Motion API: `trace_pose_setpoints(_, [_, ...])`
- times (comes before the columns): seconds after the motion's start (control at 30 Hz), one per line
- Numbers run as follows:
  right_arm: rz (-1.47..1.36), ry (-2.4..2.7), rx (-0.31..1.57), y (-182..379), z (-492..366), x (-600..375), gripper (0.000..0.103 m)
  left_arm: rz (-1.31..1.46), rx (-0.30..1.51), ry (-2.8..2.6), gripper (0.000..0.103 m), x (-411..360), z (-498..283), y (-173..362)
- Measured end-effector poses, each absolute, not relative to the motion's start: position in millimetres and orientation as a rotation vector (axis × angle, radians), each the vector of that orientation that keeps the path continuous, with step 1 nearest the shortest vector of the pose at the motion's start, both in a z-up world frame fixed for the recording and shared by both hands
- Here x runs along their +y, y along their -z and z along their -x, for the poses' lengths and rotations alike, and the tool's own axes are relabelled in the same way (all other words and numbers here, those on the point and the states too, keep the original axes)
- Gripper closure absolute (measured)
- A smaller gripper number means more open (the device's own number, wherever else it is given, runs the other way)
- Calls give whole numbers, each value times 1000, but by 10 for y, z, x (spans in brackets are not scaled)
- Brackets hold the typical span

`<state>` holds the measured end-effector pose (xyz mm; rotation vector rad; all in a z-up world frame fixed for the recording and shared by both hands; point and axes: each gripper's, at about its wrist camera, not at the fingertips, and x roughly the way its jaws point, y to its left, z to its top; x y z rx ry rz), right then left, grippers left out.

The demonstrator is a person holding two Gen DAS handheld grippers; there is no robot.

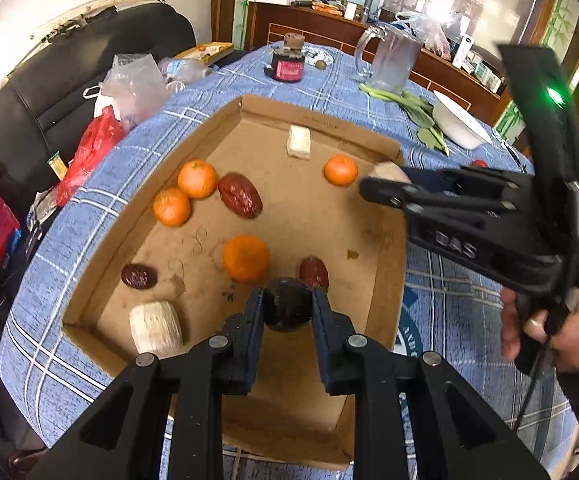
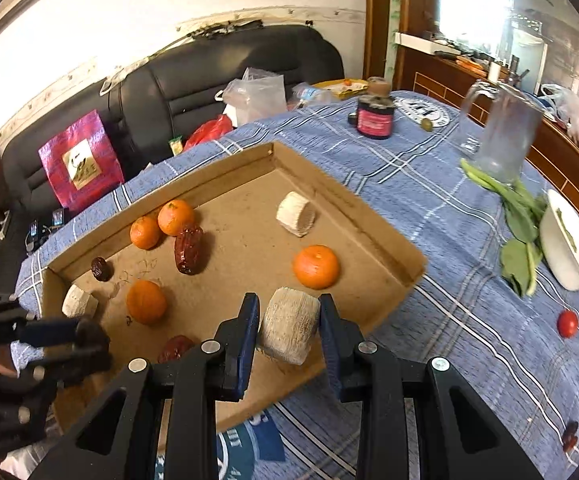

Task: Organize fruits
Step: 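Carry the dark plum and white cube over the cardboard tray, then lower the plum and cube into the tray and open both grippers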

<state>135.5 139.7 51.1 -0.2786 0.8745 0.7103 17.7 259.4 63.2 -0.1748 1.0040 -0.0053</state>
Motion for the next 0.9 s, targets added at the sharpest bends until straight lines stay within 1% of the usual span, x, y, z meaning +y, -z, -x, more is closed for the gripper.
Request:
trace_pose_setpoints(0.4, [323, -697, 921, -249, -1469, 1550, 71, 151, 1068, 43, 81, 2497, -179, -377])
trace_pose_setpoints(0.9, [385, -684, 924, -131, -1486, 1653, 70, 148, 1086, 33, 80, 2479, -215, -292])
